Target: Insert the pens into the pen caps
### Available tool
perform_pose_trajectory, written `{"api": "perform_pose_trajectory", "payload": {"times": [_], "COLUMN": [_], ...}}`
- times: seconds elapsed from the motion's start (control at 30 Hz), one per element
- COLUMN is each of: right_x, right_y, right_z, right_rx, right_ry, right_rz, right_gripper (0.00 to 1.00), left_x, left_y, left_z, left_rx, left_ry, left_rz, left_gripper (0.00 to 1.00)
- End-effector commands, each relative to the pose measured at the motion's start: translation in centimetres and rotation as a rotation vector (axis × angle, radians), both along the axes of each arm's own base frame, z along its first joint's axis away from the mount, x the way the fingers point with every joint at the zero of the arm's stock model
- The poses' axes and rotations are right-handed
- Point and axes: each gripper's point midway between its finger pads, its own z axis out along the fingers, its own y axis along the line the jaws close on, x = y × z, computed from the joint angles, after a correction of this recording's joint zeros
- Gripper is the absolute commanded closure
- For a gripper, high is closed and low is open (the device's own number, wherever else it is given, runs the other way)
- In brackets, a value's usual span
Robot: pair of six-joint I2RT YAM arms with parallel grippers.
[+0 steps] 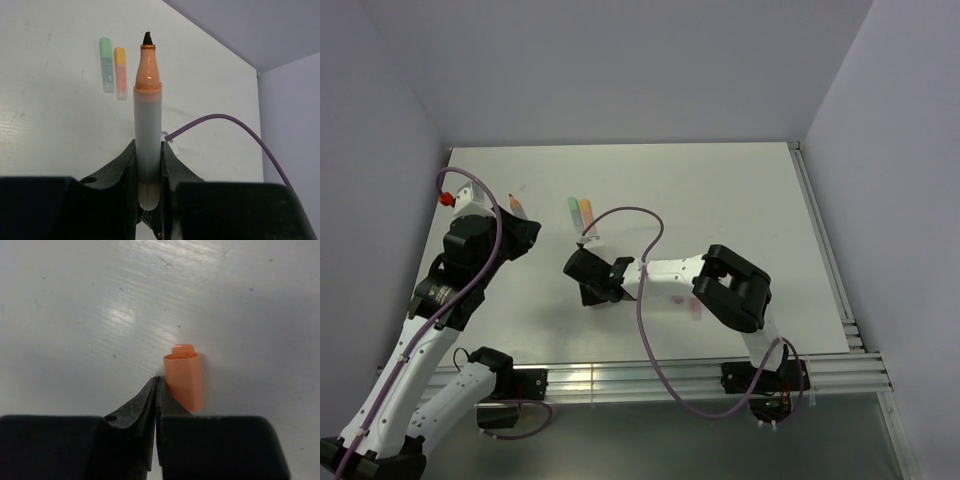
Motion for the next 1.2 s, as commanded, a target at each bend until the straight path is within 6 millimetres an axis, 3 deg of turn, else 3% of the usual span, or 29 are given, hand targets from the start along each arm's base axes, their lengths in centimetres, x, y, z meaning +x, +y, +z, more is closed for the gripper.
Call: {"api": "perform_pose_trajectory", "payload": {"times": [0.0,0.3,0.57,0.87,1.17], "right_x": [1.0,1.6,1.0,1.0,2.4], "right_y": [-2.2,-4.5,-5.0,-6.2,-6.3], "right_z": [1.1,1.6,2.9,2.0,1.4], "right_rx": [-0.041,-0.086,-0.076,-0.117,-0.127], "right_ry": [-0.047,-0.057,-0.045,-0.043,-0.03], "right_rz": [-0.041,-0.048,-0.015,-0.041,-0.063], "right_gripper": [0.93,0.94,0.93,0.92,0.93], "left_x": [0.3,0.4,0.3,0.4,0.4], "left_y": [-0.2,-0.3,-0.3,-0.5,-0.4], "left_z": [1.5,1.2,1.2,1.0,1.1], "left_rx": [-0.015,-0.017,-0.02,-0.024,-0.02], "left_ry": [-0.054,-0.049,-0.053,-0.051,-0.052], "left_rz": [-0.008,-0.012,-0.011,-0.02,-0.018], "left_gripper": [1.0,1.0,1.0,1.0,1.0]}}
